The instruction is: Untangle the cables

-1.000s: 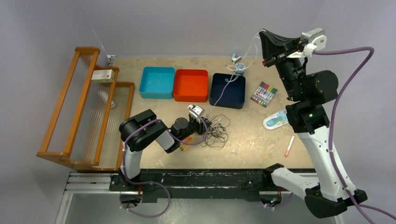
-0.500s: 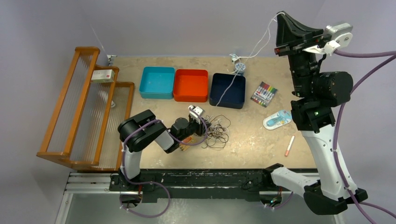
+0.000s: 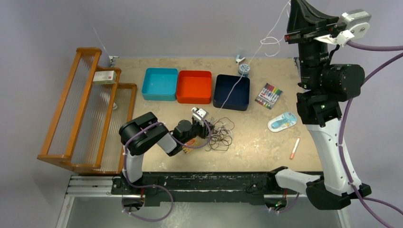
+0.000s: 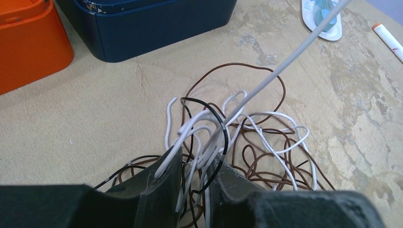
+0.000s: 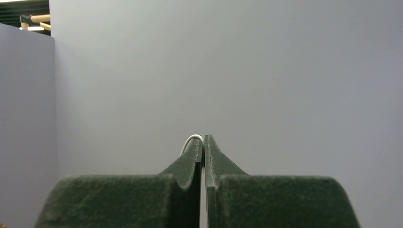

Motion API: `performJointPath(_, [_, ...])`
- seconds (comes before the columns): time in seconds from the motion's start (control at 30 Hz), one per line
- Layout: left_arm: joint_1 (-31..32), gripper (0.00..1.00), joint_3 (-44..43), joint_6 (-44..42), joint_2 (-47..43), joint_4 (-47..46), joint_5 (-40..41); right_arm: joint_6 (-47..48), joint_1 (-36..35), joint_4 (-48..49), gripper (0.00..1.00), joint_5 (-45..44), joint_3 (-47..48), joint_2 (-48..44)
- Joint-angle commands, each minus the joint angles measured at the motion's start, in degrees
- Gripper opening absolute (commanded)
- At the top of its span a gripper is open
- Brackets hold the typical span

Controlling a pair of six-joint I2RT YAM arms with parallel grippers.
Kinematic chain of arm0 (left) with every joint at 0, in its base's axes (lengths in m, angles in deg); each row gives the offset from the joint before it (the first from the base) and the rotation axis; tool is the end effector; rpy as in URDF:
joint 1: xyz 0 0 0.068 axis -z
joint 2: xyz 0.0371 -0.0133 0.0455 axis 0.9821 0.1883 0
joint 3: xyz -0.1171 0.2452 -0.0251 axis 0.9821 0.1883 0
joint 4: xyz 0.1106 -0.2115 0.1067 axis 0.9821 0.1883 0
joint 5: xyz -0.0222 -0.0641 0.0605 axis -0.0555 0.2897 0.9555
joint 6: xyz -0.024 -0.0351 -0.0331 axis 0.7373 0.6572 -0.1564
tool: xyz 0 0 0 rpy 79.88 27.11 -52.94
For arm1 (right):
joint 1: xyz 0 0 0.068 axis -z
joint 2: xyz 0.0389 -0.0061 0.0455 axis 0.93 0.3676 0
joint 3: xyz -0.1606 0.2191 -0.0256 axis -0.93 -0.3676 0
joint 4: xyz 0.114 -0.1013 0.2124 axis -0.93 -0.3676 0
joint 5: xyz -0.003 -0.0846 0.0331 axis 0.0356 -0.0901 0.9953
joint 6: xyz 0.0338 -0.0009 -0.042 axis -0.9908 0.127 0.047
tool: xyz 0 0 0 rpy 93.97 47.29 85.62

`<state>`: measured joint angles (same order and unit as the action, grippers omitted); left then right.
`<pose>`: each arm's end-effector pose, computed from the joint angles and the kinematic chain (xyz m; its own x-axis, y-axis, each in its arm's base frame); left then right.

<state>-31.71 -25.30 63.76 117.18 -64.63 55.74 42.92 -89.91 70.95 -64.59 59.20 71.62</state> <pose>0.2187 -0.2402 0.1077 -0.3228 -0.0533 -0.9450 0.7003 0.6581 -0.2764 0.1473 0.0556 0.6204 0.7695 0.2066 -0.6043 -0.2626 0.9649 -0.0045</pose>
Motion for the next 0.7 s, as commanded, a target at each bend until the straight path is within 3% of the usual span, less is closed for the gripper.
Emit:
performJointPath(0.0, [0.3,0.24,0.3,0.2,-1.7,0.5,-0.2,2.1,-0.1,8.2,0.00,-1.5,4.6,-0.2])
performJointPath(0.17, [0.3,0.15,0.4,0.2,-1.3,0.8,-0.2,3.1,-0.1,9.1,0.00,-0.6,7.2,1.3])
performJointPath(0.67, [0.3,0.08,0.1,0.4,-0.4,1.7,0.0,10.3,-0.1,12.6,0.00,-3.8,11.8,3.0])
